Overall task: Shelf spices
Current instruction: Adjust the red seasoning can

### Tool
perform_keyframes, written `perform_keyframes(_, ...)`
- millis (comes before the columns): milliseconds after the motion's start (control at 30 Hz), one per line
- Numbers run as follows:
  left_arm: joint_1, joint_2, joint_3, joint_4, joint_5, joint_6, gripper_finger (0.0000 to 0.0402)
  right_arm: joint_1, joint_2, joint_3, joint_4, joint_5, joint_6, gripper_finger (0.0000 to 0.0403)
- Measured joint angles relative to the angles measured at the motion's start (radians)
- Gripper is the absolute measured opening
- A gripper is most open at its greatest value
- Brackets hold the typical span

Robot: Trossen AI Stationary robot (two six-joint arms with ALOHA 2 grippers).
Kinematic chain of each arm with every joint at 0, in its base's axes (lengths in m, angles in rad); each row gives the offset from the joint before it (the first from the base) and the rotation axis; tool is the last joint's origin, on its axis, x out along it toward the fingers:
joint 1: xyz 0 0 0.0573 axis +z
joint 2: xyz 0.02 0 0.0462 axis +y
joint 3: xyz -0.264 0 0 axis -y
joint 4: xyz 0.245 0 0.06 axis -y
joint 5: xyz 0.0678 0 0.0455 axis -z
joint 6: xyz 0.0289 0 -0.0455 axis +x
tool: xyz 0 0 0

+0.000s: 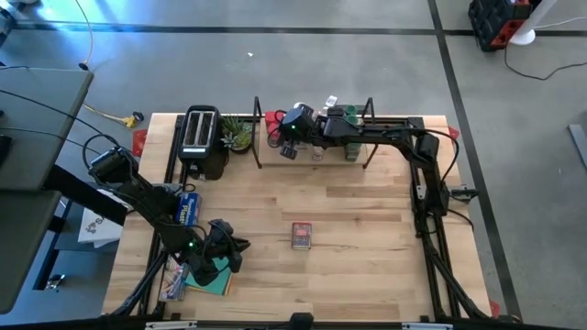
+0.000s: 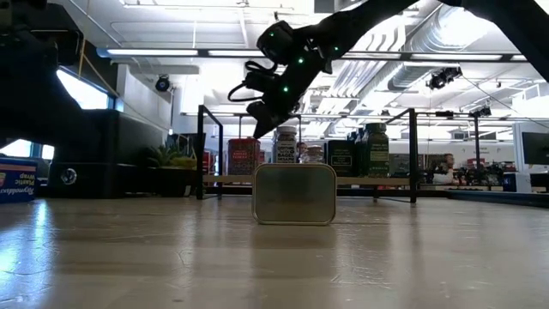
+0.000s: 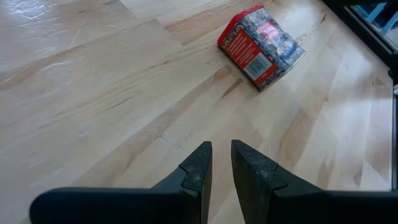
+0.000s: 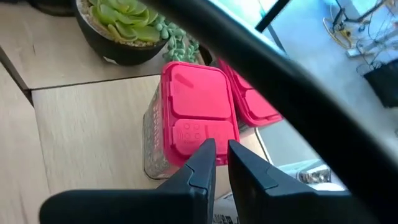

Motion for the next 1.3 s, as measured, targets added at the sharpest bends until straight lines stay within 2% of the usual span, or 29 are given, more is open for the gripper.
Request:
perform_keyframes(400,0.003,0.0,0.0,0.001,-0.003,0.008,0.0058,0.013,-0.008,-0.001,0.073,-0.027,-0.017,0.0034)
perform_keyframes(533,0.003,0.0,0.0,0.001,-0.002,0.008,0.0058,0.037,-0.024,-0.001,0.032,-0.028,0.038,0.0034)
perform_keyframes(700,0.003,0.0,0.0,0.002,-0.002,0.008,0.0058,0.031,-0.005,-0.001,-0.053,-0.082,0.119,0.0034)
perform_keyframes(967,0.003,0.0,0.0,0.004,-0.003,0.007,0.0058,0.015,0.038,-0.001,0.0,-0.047,0.113,0.0034)
perform_keyframes(1300,0.003,0.0,0.0,0.016,-0.003,0.017,0.0058,0.05,0.002,-0.001,0.007,-0.042,0.097,0.0034)
